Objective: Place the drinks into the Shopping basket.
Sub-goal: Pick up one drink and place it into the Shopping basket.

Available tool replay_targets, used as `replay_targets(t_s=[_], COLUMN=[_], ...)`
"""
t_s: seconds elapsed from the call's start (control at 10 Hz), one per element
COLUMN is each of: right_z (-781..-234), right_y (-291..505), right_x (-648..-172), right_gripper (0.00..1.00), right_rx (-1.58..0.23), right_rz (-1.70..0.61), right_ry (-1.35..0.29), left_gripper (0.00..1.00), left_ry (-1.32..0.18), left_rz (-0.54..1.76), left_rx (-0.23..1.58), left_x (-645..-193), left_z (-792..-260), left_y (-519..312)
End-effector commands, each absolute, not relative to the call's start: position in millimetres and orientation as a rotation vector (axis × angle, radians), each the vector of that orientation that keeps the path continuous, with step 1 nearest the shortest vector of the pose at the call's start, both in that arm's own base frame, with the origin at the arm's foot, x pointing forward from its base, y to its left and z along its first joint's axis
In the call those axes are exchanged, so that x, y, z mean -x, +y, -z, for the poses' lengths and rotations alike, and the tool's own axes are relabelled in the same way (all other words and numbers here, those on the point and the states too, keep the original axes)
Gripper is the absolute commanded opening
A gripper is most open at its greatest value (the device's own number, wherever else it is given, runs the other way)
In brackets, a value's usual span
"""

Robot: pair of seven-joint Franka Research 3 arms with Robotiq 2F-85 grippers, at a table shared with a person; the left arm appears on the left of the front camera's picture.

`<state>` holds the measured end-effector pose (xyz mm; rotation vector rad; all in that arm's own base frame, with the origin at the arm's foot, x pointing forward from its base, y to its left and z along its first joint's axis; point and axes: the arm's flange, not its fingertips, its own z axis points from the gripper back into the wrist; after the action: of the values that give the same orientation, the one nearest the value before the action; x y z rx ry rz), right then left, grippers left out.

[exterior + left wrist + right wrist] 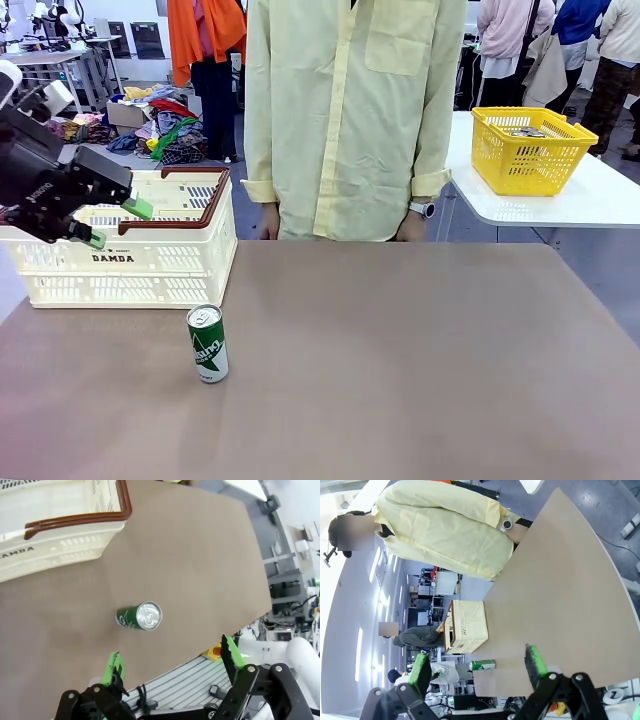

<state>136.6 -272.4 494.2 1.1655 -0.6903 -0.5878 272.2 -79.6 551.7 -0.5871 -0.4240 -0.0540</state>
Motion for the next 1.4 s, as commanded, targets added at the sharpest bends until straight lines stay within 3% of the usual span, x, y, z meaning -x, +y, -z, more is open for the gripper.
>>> replay_targets(t_s=[0.0, 0.4, 0.7, 1.3], right_z=[-495.7, -495.7, -495.7, -495.7], right_y=[-273.5, -273.5, -273.5, -273.5], right_x=[-134.6, -134.6, -134.6, -134.6], right_gripper=[1.00, 1.00, 1.00, 1.00], right_rx=[-1.175, -1.175, -1.175, -1.175], right_rz=[0.569, 0.569, 0.569, 0.569], right_ry=[-0.729, -0.729, -0.729, -0.729], left_gripper=[1.00, 1.00, 1.00, 1.00], left_ry=[-0.457, -0.457, -0.191, -0.075], left_rz=[0.022, 0.036, 0.085, -0.101], left_rx=[0.580, 0.585, 0.582, 0.224], left_x=[-264.5, -268.3, -294.8, -338.3], left_z=[-562.9, -559.4, -519.3, -431.5], left_y=[-68.2, -71.1, -126.9, -191.4])
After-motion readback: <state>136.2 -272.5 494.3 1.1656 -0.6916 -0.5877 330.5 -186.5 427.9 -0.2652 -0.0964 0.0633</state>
